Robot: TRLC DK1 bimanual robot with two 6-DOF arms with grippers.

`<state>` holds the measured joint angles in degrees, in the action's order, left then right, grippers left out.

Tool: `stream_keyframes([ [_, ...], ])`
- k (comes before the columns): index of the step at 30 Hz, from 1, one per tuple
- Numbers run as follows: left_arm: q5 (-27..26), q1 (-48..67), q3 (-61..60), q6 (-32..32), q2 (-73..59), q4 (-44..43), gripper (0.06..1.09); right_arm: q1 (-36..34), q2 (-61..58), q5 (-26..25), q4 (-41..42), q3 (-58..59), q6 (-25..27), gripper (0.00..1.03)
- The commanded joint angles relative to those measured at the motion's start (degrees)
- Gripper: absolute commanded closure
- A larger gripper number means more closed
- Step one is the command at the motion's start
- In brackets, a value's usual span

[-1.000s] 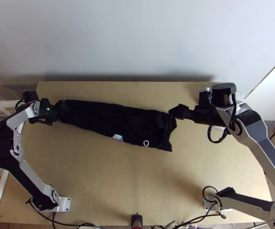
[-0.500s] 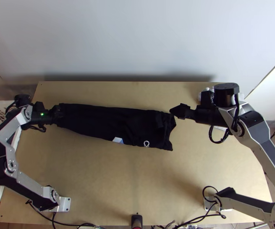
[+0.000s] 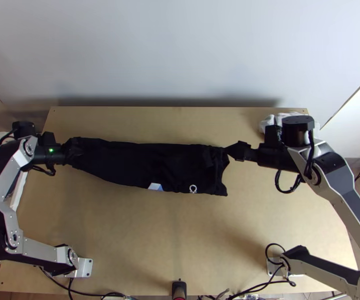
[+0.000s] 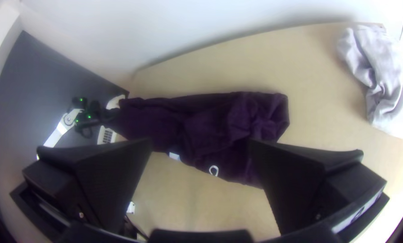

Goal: Fold the t-shirt

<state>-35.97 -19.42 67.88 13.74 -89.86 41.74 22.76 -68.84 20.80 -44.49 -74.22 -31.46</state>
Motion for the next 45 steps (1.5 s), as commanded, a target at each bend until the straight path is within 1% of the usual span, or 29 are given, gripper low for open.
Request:
stream_keyframes([
  [1,0.19,6.50,4.55,2.43,1.97,4.14,1.05,-1.41,3.10,0.03,1.25,3.99,-0.27,0.05],
  [6,2.74,14.15,6.13,6.30,2.33,4.14,1.05,-1.93,4.77,-0.05,1.77,5.75,-0.35,0.05],
  [12,6.35,21.71,6.13,8.68,2.24,3.62,1.05,-2.81,5.65,-0.05,2.21,5.84,-0.79,0.05],
  [17,6.43,24.69,6.39,11.14,1.80,2.47,1.05,-3.25,6.61,-0.05,2.57,6.80,-0.79,0.05],
  [29,8.98,37.35,10.79,20.28,-0.66,-2.10,1.05,-5.01,9.42,-0.05,3.27,9.97,-0.88,0.05],
  [33,8.98,40.60,12.02,24.06,-3.21,-2.98,1.05,-5.98,11.71,0.03,3.80,12.87,-1.67,0.05],
  [36,8.98,43.15,13.77,25.55,-4.18,-3.68,1.05,-6.42,13.20,0.03,4.06,14.80,-1.76,0.05],
  [43,8.98,48.86,18.70,29.51,-11.21,-5.35,1.05,-7.65,15.05,0.03,5.29,17.79,-2.02,0.05],
  [45,9.07,50.71,19.40,30.91,-12.70,-7.63,1.05,-7.91,15.66,0.03,5.82,18.93,-2.02,0.05],
])
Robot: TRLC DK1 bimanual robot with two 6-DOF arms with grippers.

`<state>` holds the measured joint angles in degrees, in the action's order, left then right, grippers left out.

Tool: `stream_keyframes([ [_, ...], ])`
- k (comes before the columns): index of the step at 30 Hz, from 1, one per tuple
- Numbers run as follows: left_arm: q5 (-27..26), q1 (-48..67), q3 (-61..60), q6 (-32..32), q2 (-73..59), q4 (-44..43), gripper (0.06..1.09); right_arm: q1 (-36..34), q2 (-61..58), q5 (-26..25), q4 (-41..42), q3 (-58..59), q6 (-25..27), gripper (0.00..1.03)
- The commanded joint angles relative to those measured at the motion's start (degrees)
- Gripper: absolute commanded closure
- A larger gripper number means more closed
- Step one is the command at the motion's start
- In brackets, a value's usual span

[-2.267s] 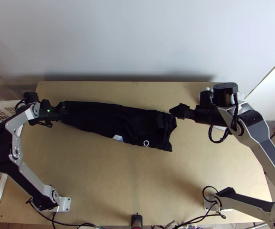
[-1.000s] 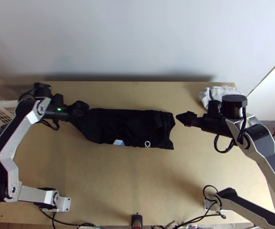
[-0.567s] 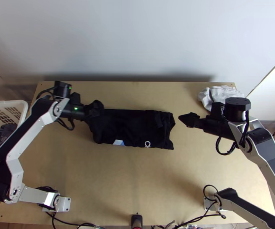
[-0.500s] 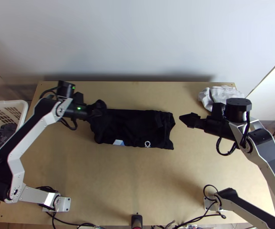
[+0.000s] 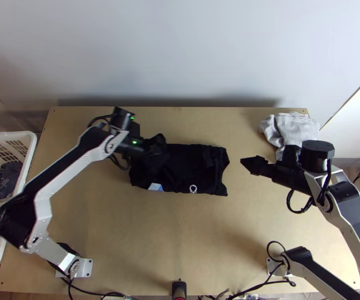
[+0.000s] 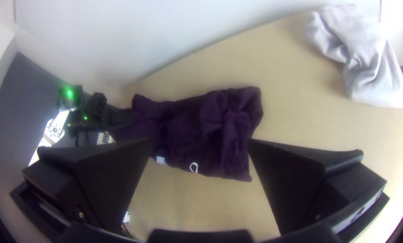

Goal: Fold the t-shirt

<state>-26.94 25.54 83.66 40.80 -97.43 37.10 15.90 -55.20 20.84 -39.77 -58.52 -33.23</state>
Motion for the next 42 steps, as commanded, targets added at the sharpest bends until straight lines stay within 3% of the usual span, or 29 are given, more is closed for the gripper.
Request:
stream_keyframes([
  [1,0.04,6.63,4.06,4.64,-6.20,-3.97,1.05,-1.14,2.38,-0.01,1.36,3.85,-0.16,0.05],
  [10,-0.04,11.81,13.55,7.10,-13.75,-4.76,1.05,-4.56,8.27,-0.01,2.33,9.30,-0.69,0.05],
  [21,-0.48,16.82,22.07,15.98,-20.61,-13.02,1.05,-7.64,12.57,-0.10,3.65,14.58,-0.43,0.05],
  [26,-0.75,19.37,24.54,17.12,-24.04,-14.51,1.05,-11.07,13.10,-0.10,3.82,14.93,1.50,0.05],
  [39,-2.15,23.42,25.50,18.18,-30.63,-18.47,1.03,-11.42,13.54,-0.10,4.26,12.12,0.98,0.05],
  [40,-2.15,23.77,26.03,18.09,-31.60,-18.65,0.92,-11.42,13.54,-0.01,4.26,12.20,0.71,0.05],
  [42,-2.15,24.21,26.82,17.48,-33.27,-18.82,0.42,-11.24,13.72,-0.01,4.26,12.38,0.19,0.05],
])
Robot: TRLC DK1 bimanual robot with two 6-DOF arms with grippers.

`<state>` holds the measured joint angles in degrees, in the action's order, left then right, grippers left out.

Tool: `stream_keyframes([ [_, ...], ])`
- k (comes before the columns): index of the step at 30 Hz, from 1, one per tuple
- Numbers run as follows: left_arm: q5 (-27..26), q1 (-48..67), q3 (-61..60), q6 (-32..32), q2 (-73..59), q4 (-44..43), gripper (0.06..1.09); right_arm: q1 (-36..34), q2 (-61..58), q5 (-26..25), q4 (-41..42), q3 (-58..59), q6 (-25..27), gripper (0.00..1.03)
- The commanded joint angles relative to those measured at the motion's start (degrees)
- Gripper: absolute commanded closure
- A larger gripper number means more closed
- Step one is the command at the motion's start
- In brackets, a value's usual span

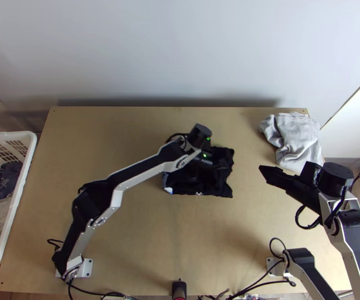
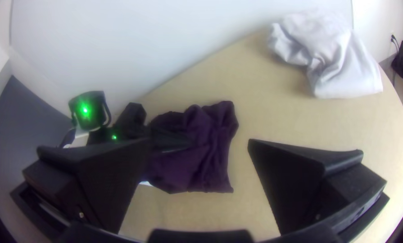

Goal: Fold the t-shirt

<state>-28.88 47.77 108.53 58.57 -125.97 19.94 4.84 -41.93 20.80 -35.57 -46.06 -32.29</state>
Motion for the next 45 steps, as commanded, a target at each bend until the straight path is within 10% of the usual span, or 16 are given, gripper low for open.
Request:
stream_keyframes([
  [1,-0.12,2.24,2.30,-0.82,-5.51,-1.84,0.20,-0.10,0.62,0.03,0.06,-0.08,-0.84,0.05],
  [26,6.82,-3.74,14.60,-0.29,-2.96,4.75,0.10,0.87,1.24,0.21,1.56,0.98,-2.42,0.05],
  [45,9.46,-18.50,6.52,-24.29,16.90,24.62,0.11,12.47,-8.34,-1.37,12.28,2.82,-4.36,0.13],
])
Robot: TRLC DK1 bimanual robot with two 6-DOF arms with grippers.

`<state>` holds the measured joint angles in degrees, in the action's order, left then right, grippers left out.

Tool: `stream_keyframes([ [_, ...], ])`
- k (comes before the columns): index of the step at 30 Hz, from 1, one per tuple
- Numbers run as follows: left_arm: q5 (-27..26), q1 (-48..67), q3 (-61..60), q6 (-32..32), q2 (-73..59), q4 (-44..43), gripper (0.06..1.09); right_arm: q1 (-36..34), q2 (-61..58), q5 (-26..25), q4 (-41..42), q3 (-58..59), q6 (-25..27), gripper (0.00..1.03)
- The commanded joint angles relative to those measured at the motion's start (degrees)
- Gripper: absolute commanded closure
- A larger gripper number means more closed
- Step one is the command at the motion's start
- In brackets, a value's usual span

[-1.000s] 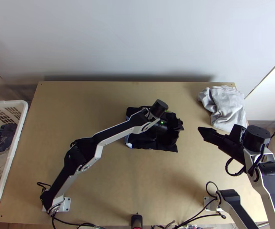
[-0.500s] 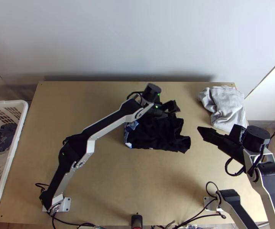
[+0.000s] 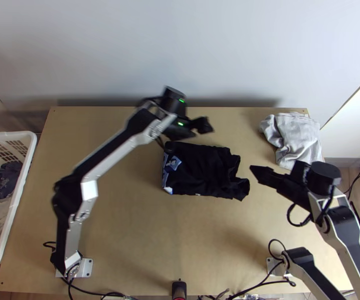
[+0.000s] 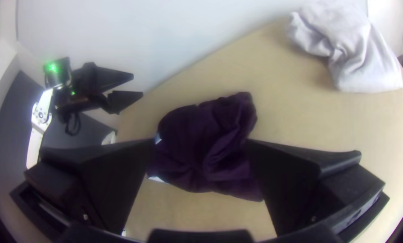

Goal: Fold the t-shirt

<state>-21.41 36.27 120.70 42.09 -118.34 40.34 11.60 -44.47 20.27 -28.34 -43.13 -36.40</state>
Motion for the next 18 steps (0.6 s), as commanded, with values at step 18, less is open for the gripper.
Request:
stream_keyframes([
  [18,10.25,-13.95,-41.43,-15.02,45.57,-0.79,0.50,19.25,-24.53,-1.55,13.92,-8.37,1.42,0.21],
])
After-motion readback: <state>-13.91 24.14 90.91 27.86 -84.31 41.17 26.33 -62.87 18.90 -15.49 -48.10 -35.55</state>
